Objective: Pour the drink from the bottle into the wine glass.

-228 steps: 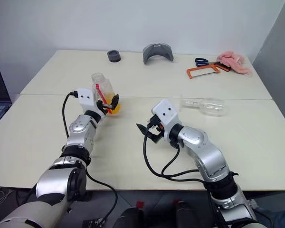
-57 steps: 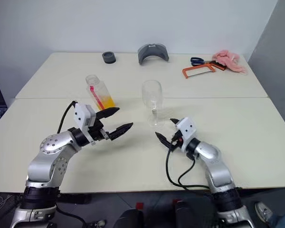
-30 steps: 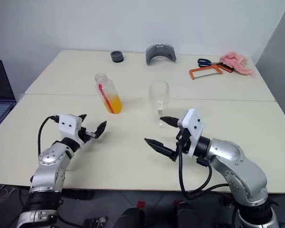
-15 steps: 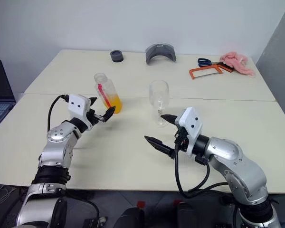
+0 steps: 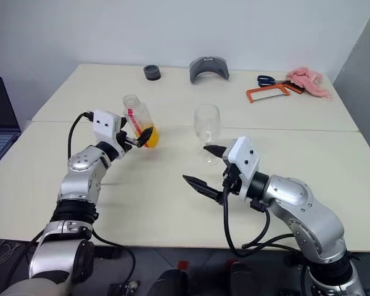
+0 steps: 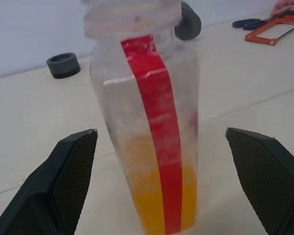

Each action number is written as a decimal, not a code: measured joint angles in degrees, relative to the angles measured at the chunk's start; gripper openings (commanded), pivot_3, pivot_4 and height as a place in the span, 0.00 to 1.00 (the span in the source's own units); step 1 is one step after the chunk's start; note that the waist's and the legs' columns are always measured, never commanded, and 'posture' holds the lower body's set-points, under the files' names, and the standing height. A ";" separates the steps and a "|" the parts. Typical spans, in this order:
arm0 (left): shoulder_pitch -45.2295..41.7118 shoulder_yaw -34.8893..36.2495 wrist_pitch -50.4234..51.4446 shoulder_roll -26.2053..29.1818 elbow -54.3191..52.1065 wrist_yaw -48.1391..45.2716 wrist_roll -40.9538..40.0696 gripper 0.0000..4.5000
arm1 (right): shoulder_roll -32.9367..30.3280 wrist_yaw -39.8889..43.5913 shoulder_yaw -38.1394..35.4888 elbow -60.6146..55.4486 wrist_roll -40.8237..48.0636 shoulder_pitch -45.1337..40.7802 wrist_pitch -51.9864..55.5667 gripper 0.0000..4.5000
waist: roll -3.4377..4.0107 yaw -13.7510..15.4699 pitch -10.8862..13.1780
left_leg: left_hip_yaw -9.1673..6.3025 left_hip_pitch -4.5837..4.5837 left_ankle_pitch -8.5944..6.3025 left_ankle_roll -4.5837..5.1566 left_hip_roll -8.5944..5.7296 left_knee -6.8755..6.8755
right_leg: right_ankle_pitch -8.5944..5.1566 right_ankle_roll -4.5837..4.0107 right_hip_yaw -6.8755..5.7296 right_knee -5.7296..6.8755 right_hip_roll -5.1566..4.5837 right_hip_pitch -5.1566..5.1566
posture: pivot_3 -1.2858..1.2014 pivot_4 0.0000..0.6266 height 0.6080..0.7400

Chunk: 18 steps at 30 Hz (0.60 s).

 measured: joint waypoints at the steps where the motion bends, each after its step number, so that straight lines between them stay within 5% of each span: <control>1: -0.75 0.02 -0.12 0.00 0.97 0.06 0.01 1.00 | -0.03 0.07 0.09 0.00 0.01 -0.27 -0.02 1.00 | 0.00 0.00 0.00 | 0.00 0.00 0.00 0.00 0.00 0.00 | 0.00 0.00 0.00 0.00 0.00 0.00 | 0.52 0.24 1.00; 15: -9.64 0.02 -4.05 -0.70 13.89 1.16 0.73 1.00 | 0.00 0.98 1.55 1.37 -1.16 -2.98 -1.46 1.00 | -0.01 -0.05 0.00 | -0.03 -0.07 0.06 -0.10 -0.03 0.02 | 0.00 0.00 -0.04 0.00 -0.01 -0.04 | 0.52 0.24 1.00; 18: -10.18 0.00 -4.92 -0.78 15.10 1.16 0.98 0.87 | 0.03 0.98 1.94 1.38 -1.47 -2.98 -1.55 1.00 | -0.01 -0.05 0.00 | -0.03 -0.07 0.07 -0.13 -0.03 0.03 | 0.00 0.00 -0.04 0.00 -0.01 -0.04 | 0.52 0.24 1.00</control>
